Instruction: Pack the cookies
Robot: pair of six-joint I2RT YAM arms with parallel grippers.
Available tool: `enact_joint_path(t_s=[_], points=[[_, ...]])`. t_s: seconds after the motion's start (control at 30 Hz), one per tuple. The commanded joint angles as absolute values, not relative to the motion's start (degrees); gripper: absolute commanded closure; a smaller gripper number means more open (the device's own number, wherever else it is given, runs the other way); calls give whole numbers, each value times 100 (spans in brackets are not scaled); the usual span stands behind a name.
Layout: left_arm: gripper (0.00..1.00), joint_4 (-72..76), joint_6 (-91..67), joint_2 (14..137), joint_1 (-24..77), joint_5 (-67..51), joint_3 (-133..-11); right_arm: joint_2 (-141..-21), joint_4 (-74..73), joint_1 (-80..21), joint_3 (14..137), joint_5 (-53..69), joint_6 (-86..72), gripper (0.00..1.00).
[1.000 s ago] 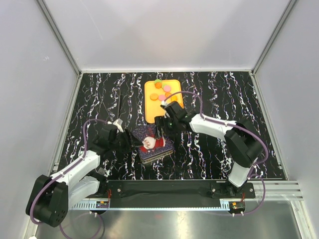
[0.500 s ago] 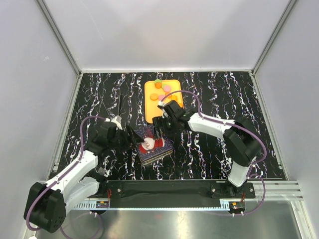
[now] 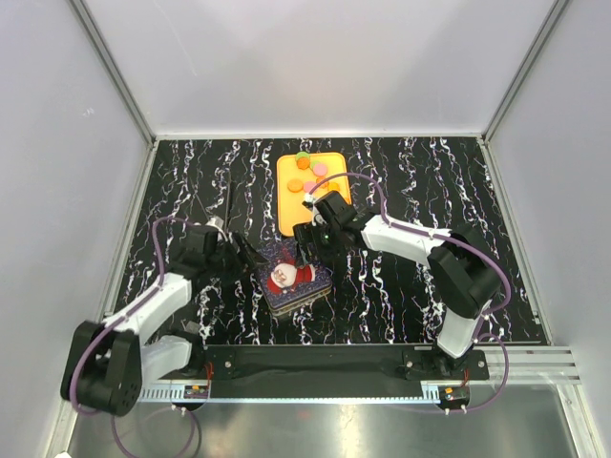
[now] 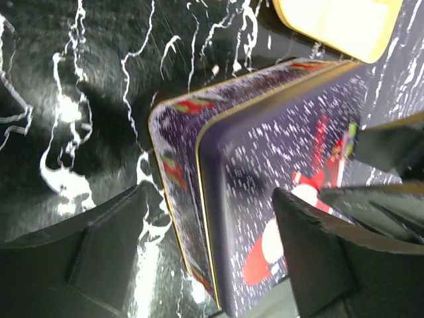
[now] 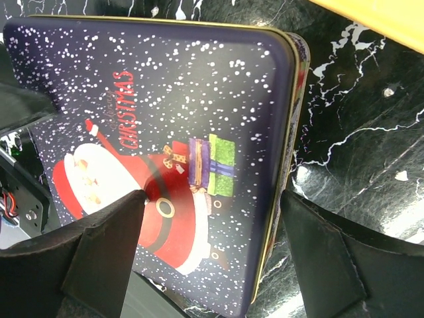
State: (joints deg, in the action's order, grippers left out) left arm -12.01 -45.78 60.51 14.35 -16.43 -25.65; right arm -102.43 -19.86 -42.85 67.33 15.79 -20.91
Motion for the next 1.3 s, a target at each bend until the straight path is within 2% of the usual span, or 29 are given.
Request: enact_joint_path(t_s=[0.0, 0.17, 0.23, 0.4, 0.53, 0.57, 0.63, 0.73, 0.83, 1.0, 1.27], points=[[22, -326, -4631, 6477, 1415, -1775, -2654, -10274, -2057, -4263, 6838, 1679, -2004, 9], [33, 314, -4860, 6969, 1415, -1679, -2365, -10301, -1908, -4271, 6750, 1758, -2065, 9], [43, 483, -4983, 7171, 1415, -1687, -2286, -10327, -1794, -4271, 6724, 1862, -2118, 10], [50, 773, -5124, 7356, 1468, -1617, -2048, -10424, -1556, -4263, 6583, 2074, -2232, 10], [58, 896, -5247, 7470, 1643, -1442, -1907, -10485, -1441, -4263, 6539, 2179, -2268, 11], [64, 949, -5273, 7514, 1722, -1407, -1846, -10485, -1424, -4263, 6530, 2188, -2259, 11], [67, 1010, -5326, 7541, 1801, -1336, -1785, -10468, -1433, -4263, 6530, 2188, -2259, 11], [78, 1046, -5396, 7550, 1977, -1310, -1688, -10442, -1494, -4263, 6504, 2136, -2206, 12], [81, 923, -5484, 7270, 2205, -1239, -1548, -10415, -1643, -4254, 6513, 1943, -2057, 10], [85, 441, -5748, 6138, 2461, -1099, -1248, -10353, -1749, -3947, 6688, 1942, -2039, 9], [87, -720, -5889, 4659, 2768, -949, -1195, -10827, -2013, -3753, 7636, 2144, -1942, 9]])
